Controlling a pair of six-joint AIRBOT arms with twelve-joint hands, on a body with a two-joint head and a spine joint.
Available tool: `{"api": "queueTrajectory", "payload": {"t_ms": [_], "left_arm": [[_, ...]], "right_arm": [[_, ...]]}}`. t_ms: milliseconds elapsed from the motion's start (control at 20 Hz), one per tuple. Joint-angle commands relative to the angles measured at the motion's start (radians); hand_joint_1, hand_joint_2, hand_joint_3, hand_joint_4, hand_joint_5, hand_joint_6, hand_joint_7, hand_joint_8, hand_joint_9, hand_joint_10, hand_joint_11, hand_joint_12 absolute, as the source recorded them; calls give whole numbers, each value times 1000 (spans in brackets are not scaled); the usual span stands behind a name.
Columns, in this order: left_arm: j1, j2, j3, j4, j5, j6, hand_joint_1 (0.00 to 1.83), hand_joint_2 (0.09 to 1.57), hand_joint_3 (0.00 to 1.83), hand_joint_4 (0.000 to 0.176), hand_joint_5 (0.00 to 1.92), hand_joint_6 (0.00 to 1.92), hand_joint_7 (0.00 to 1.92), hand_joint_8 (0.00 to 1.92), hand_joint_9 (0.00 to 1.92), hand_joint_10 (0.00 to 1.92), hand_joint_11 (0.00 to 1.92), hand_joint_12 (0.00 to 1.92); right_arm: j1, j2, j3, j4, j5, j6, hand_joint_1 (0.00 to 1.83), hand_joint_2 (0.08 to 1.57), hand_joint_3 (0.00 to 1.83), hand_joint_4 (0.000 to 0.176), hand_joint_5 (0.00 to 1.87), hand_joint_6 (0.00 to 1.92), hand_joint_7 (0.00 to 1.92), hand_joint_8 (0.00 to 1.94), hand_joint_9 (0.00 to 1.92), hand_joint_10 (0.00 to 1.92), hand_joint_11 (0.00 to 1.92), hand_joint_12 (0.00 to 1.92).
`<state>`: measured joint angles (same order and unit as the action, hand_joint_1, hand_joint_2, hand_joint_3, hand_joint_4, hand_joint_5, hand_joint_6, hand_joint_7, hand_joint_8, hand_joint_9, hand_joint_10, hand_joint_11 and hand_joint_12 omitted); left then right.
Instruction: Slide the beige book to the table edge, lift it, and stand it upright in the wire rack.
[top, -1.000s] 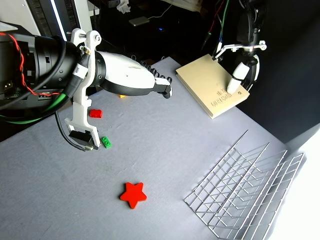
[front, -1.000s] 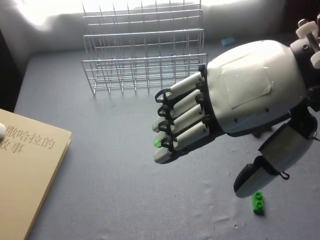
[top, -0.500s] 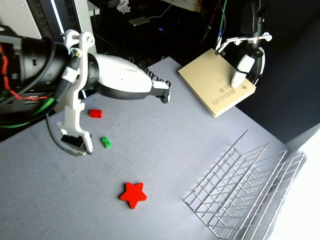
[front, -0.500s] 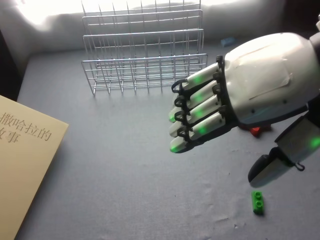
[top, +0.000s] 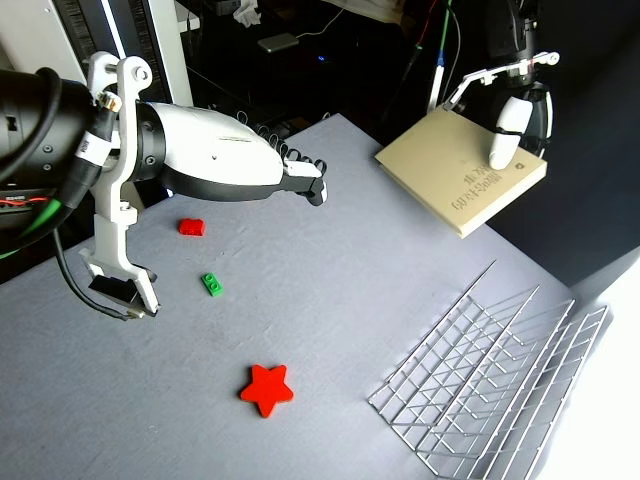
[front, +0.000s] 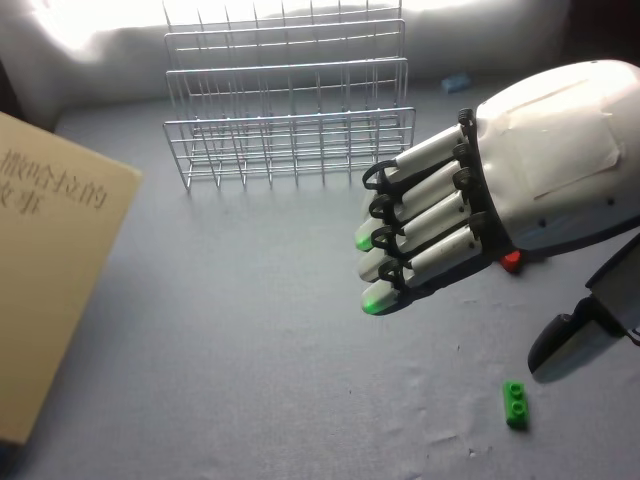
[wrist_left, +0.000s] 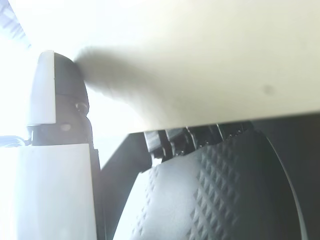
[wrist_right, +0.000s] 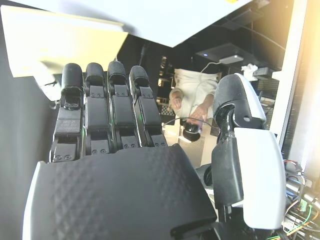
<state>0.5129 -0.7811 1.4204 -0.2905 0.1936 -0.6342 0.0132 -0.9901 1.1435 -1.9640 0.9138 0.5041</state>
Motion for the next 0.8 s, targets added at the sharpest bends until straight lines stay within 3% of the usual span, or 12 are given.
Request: {"api": "queueTrajectory", "payload": {"t_ms": [0,300,500,750], "left_arm": [[-13,22,3,-8,-117,-38,1350,1199,0,0,834,1117,747,1373,748,1441,724,1369],[-26,42,3,-8,-230,-191,1336,1229,1,0,820,1177,631,1473,704,1498,674,1365],[-26,50,3,-8,-310,-384,1349,1205,0,0,804,1140,731,1405,764,1439,743,1332],[-27,56,0,-8,-438,-461,1347,1210,0,0,797,1142,734,1411,743,1471,684,1397]], "right_arm": [[2,8,0,99,-4,-10,235,1126,0,0,267,2,277,0,253,2,0,705],[-3,34,-5,124,23,-36,234,1129,1,0,257,3,273,1,250,1,0,679],[-27,67,-29,180,31,-109,245,1129,0,0,279,5,287,3,268,4,0,736],[-44,92,-42,215,38,-149,241,1134,3,0,250,0,264,3,241,4,0,653]]}}
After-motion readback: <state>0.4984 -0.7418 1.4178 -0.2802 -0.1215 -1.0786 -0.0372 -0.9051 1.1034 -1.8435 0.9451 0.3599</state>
